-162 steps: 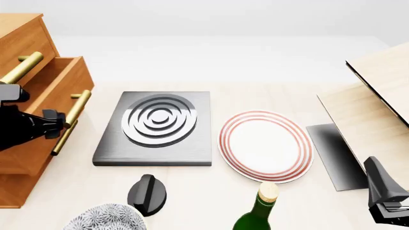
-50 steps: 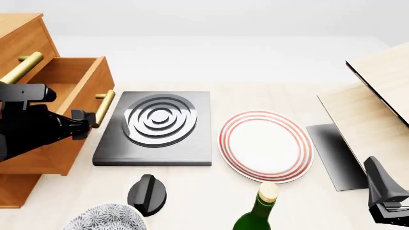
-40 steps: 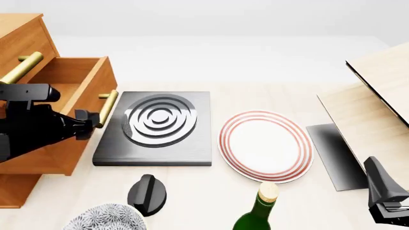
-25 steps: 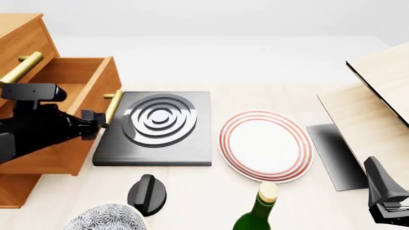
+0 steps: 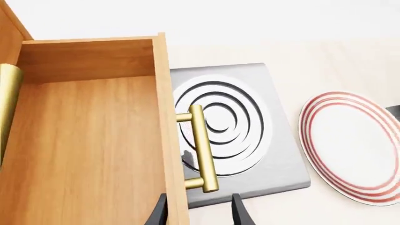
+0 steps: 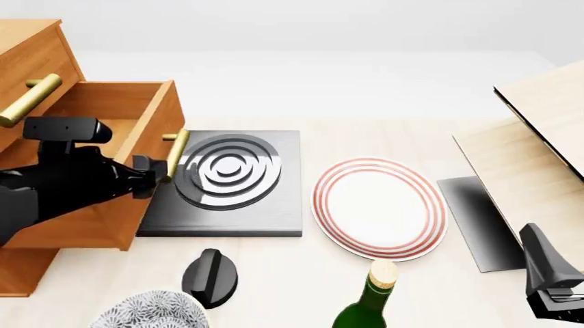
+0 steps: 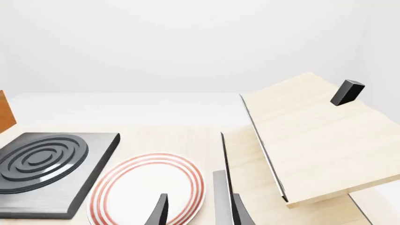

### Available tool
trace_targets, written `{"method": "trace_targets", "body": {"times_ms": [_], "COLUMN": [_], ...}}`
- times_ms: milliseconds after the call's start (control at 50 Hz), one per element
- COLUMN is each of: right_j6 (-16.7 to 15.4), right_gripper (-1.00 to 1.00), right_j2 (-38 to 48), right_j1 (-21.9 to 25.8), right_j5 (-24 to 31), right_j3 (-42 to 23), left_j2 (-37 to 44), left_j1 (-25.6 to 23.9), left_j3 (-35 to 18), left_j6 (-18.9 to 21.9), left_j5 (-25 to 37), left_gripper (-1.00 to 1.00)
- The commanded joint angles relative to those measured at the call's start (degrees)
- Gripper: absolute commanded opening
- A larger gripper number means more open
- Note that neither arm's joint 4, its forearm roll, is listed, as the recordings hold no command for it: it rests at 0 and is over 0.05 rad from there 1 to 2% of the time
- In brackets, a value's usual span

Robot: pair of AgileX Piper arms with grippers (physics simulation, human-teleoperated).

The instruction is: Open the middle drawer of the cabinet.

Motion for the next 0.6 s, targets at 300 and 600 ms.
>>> {"method": "trace_targets", "body": {"times_ms": [300,600], "right_j6": [-0.04,-0.04], "right_gripper": [1.0,1.0], "right_j2": [0.04,0.04], "right_j1": [-0.25,-0.25], "right_j5": [-0.55,-0.55], "right_j3": [0.3,0.3], "left_j2": [2.12,3.56], "left_j1": [-5.86,-8.38], "left_j3": [0.01,-0.35], "left_j6": [-2.19,-3.52], "left_j5": [-1.34,-2.2], "left_gripper": [1.0,1.0]}}
